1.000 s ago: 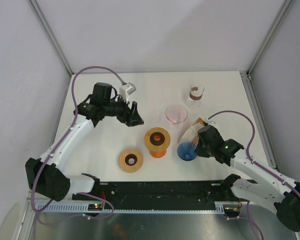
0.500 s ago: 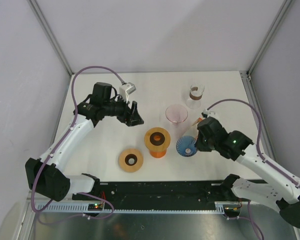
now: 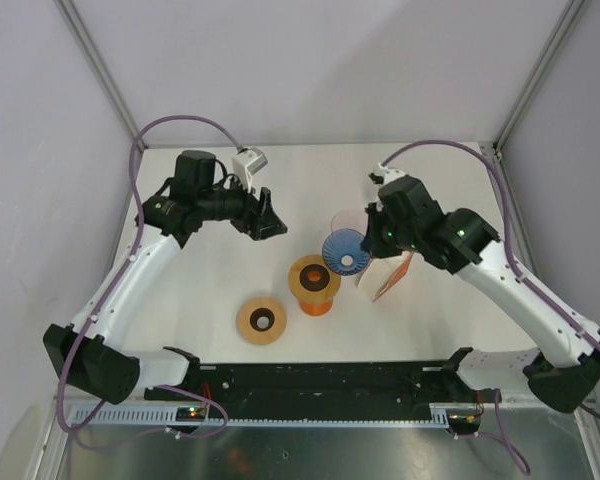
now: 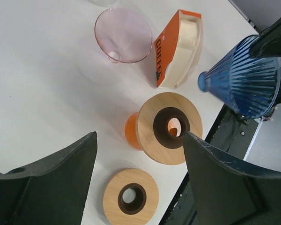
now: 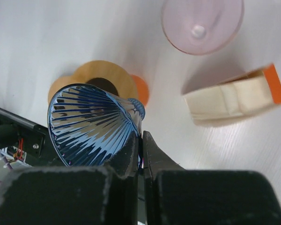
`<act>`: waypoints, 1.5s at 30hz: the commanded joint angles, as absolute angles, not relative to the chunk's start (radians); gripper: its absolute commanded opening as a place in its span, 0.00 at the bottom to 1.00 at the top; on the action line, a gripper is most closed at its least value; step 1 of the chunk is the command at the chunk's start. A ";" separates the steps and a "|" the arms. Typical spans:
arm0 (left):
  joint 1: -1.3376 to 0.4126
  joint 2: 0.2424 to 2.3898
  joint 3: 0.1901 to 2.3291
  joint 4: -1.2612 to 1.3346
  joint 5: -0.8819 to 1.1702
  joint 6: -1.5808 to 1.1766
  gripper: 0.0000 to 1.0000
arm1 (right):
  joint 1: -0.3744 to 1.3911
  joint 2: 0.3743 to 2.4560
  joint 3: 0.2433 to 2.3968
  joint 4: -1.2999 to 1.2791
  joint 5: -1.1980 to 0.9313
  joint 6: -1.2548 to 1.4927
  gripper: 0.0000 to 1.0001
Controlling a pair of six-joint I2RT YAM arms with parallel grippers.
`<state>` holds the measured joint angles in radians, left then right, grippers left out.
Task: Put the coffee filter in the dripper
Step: Place the coffee dripper in the dripper holder.
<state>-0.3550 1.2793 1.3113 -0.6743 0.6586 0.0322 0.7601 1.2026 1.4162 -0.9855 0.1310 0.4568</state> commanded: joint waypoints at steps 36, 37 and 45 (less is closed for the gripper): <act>-0.577 1.331 1.341 -0.732 0.596 -0.014 0.14 | 0.757 1.505 1.597 -0.915 -0.211 0.320 0.00; -0.577 1.333 1.341 -0.733 0.602 -0.014 0.12 | 0.755 1.506 1.600 -0.918 -0.211 0.318 0.00; -0.580 1.342 1.335 -0.732 0.605 -0.015 0.00 | 0.744 1.520 1.588 -0.914 -0.218 0.310 0.00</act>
<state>-0.5701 1.3430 1.3262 -0.7315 0.5774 -0.0185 0.7567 1.5139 1.5749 -0.9527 -0.2054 0.3222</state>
